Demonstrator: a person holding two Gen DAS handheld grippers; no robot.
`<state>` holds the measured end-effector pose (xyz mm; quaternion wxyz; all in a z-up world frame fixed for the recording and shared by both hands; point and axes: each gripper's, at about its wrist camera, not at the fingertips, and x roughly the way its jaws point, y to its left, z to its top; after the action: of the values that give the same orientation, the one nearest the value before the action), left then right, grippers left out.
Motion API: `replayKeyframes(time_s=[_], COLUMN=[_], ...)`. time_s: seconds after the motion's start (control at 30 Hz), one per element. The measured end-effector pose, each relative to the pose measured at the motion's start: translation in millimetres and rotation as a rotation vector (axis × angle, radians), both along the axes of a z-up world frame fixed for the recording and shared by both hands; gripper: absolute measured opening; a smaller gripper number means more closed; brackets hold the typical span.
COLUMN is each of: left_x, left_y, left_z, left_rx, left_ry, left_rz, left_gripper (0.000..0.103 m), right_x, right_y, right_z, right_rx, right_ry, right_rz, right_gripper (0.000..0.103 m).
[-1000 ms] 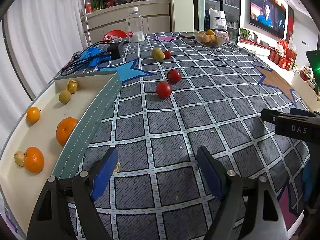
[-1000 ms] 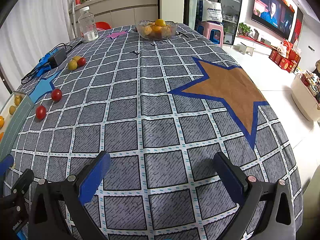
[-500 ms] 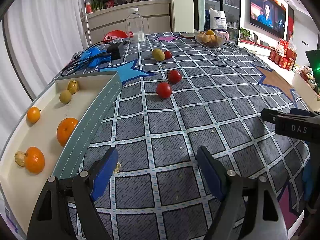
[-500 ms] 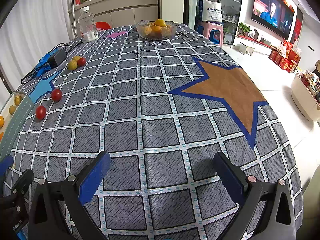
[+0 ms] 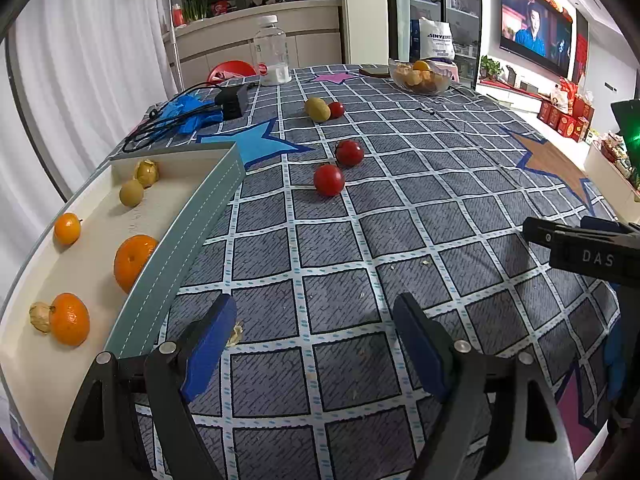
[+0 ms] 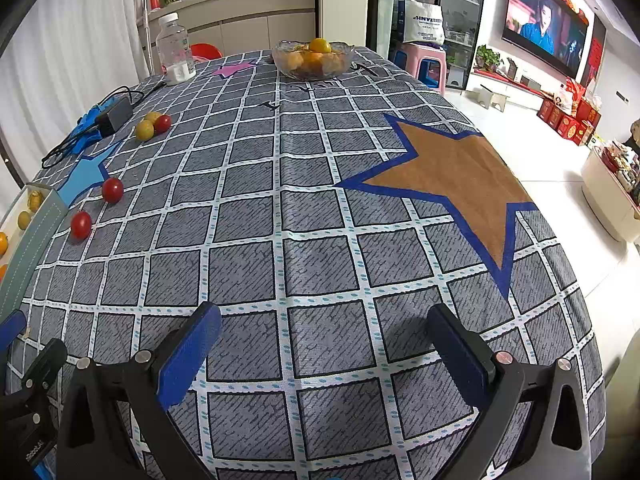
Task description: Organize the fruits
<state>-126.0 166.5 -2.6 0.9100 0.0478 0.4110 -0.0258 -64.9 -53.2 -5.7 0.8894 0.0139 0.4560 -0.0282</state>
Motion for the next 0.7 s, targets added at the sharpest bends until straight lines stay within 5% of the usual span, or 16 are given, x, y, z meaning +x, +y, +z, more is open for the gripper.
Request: replayKeyframes(time_s=[0.7], left_x=[10], left_y=[32], left_z=[5], left_rx=[-0.056], left_ry=[0.029], left_rz=[0.052], left_gripper=[0.084], right_x=[0], right_y=[0], right_z=[0], right_rx=[0.0], right_ry=[0.0], right_rz=[-0.001], right_gripper=[0.103])
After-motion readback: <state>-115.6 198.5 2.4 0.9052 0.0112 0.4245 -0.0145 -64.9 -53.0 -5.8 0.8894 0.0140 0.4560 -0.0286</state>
